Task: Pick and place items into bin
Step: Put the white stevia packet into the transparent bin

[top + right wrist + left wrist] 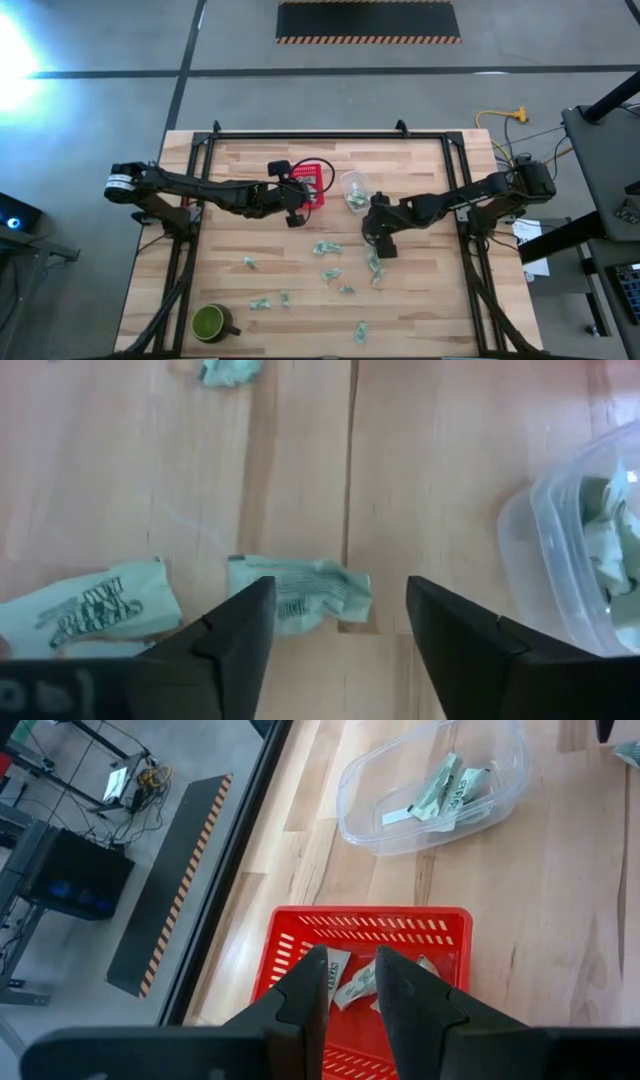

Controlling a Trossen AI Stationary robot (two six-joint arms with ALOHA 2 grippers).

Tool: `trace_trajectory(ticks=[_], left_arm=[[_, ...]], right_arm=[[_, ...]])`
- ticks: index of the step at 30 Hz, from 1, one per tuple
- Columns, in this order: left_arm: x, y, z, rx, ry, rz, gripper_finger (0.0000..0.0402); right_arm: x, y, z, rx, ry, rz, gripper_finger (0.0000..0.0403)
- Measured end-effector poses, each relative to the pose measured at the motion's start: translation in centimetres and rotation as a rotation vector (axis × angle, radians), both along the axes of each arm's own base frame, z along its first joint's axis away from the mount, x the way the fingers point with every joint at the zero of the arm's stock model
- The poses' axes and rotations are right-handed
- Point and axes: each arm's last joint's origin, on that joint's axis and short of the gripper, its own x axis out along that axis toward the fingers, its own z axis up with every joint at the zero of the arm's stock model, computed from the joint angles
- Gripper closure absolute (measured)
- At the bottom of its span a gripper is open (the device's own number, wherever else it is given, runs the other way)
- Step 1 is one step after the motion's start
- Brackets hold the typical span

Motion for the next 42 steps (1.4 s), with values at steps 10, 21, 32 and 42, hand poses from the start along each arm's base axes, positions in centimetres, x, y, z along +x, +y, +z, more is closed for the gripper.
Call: trace_trajectory(ticks=[10, 21, 32, 42], left_arm=[[0.1, 0.0, 0.2, -0.001, -0.020, 0.000, 0.0331], [0.2, 0.0, 0.3, 0.000, -0.030, 0.000, 0.0331], [0.3, 0.0, 0.3, -0.001, -0.035, 0.000, 0.0331], [0.2, 0.0, 0.3, -0.001, -0.035, 0.000, 0.0331]], right_arm=[[-0.3, 0.0, -0.4, 0.018, 0.012, -0.018, 0.0175], [-0.5, 0.0, -1.6, 0.035, -0.010, -0.032, 0.0177], [-0.1, -0.1, -2.7, 0.043, 0.019, -0.035, 0.0179], [-0.2, -0.1, -2.8, 0.041, 0.023, -0.028, 0.0223]])
